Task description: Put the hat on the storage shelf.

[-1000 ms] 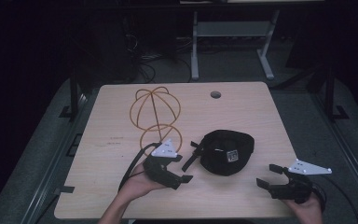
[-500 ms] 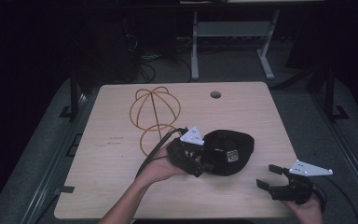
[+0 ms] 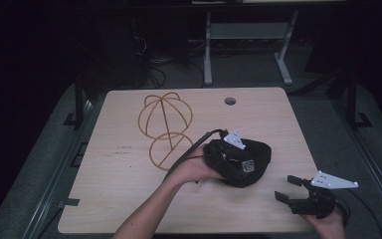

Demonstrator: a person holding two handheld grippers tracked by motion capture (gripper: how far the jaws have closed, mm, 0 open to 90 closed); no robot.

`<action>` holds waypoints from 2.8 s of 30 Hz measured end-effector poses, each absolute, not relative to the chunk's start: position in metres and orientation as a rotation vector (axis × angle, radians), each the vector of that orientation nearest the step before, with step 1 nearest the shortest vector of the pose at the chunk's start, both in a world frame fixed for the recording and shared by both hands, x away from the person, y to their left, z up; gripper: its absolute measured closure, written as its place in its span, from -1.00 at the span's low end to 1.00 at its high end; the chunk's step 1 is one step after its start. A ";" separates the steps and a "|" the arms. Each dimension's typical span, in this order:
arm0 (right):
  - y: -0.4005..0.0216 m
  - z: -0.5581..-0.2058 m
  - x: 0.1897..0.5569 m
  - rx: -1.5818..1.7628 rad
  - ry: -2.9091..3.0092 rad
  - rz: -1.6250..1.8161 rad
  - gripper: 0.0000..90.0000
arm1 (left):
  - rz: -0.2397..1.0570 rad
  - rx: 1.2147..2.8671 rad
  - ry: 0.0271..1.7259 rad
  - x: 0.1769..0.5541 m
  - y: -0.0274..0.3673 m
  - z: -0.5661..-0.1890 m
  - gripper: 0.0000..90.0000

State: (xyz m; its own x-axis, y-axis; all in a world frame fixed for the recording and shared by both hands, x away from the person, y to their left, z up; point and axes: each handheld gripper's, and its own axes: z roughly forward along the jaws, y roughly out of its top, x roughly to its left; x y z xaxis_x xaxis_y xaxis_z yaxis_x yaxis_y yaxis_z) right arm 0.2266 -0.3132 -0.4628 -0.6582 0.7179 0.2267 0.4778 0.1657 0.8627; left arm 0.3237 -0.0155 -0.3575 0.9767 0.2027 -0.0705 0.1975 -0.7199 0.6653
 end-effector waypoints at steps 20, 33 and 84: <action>-0.310 -0.465 0.224 1.128 2.247 1.545 -0.56 | -0.011 2.475 0.198 0.323 -0.037 -0.364 0.28; -0.305 -0.462 0.224 1.087 2.263 1.551 -0.52 | -0.034 2.453 0.153 0.319 -0.048 -0.349 0.76; -0.308 -0.410 0.220 0.970 2.058 1.739 0.89 | 0.005 2.308 0.068 0.300 -0.046 -0.281 0.34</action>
